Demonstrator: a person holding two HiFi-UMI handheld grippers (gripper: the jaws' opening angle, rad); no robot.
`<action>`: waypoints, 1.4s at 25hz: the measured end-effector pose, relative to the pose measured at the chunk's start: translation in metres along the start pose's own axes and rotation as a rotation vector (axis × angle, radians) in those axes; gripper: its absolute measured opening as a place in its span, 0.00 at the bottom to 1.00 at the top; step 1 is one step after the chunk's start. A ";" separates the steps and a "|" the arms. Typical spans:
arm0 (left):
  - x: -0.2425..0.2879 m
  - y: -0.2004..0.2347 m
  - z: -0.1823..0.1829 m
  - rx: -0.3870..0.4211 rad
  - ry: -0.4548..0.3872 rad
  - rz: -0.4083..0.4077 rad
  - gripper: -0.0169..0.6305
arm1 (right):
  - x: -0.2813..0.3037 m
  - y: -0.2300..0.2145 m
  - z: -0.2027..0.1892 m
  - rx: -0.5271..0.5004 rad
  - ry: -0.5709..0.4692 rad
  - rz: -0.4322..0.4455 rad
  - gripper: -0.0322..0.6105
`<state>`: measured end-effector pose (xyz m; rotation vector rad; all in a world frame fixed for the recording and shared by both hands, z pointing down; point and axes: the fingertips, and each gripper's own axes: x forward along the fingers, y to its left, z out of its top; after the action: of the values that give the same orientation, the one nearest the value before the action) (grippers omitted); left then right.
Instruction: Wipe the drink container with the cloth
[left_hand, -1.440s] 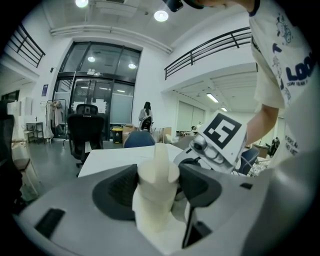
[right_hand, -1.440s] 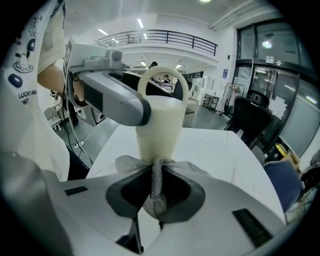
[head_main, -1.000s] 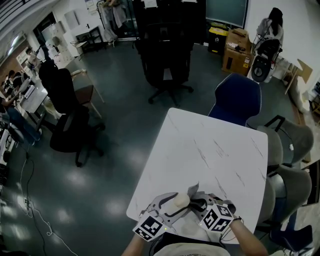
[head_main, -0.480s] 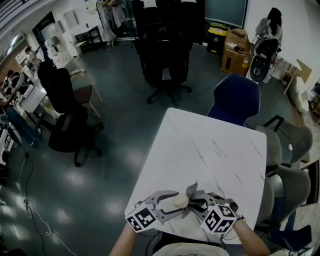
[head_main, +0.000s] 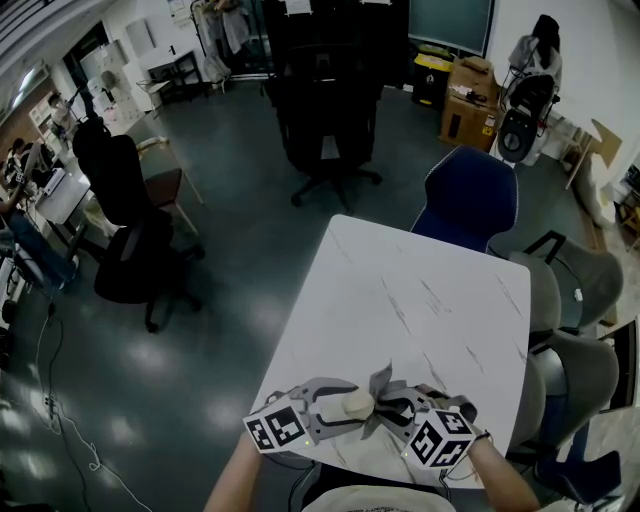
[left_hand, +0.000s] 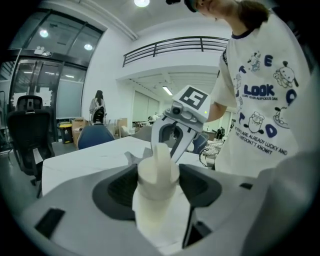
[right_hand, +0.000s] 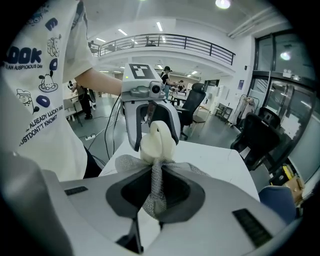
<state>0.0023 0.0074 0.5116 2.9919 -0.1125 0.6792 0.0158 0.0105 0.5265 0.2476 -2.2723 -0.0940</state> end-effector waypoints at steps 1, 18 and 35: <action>0.001 0.000 0.000 0.005 0.007 -0.014 0.44 | 0.001 0.000 -0.001 -0.003 0.003 0.000 0.14; 0.001 -0.001 0.001 0.002 -0.008 -0.052 0.44 | 0.047 0.008 -0.042 0.033 0.089 0.031 0.14; -0.003 0.005 0.003 -0.101 -0.136 0.359 0.45 | 0.070 0.014 -0.061 0.100 0.114 0.068 0.14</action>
<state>0.0001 0.0022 0.5078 2.9421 -0.6834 0.4761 0.0158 0.0105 0.6205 0.2223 -2.1721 0.0675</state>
